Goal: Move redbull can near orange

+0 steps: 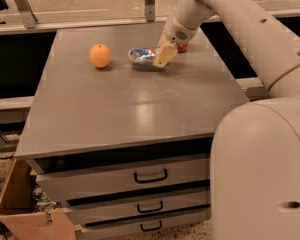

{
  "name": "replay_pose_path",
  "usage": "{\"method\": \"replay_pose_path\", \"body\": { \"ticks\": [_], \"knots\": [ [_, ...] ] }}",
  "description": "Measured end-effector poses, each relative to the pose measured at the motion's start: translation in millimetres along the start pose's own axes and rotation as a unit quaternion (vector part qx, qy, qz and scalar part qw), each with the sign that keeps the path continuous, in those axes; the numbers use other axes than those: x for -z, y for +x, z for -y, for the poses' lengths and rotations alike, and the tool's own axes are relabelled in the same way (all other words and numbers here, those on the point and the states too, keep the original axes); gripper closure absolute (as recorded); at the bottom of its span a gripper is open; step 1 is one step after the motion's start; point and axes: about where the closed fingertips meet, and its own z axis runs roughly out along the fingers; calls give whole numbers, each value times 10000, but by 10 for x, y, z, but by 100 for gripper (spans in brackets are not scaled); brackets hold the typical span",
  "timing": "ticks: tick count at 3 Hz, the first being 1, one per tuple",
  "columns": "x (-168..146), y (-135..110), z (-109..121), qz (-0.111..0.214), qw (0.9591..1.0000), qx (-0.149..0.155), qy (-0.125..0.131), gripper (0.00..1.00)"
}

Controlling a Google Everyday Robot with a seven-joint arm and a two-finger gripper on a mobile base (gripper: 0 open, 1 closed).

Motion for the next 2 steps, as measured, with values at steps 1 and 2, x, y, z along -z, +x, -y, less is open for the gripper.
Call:
{"method": "replay_pose_path", "body": {
  "ticks": [1,2],
  "knots": [
    [-172,-51,114,96,9998,-168,71,100],
    [-269,-179,180,241,9994,-226,91,100]
  ]
}}
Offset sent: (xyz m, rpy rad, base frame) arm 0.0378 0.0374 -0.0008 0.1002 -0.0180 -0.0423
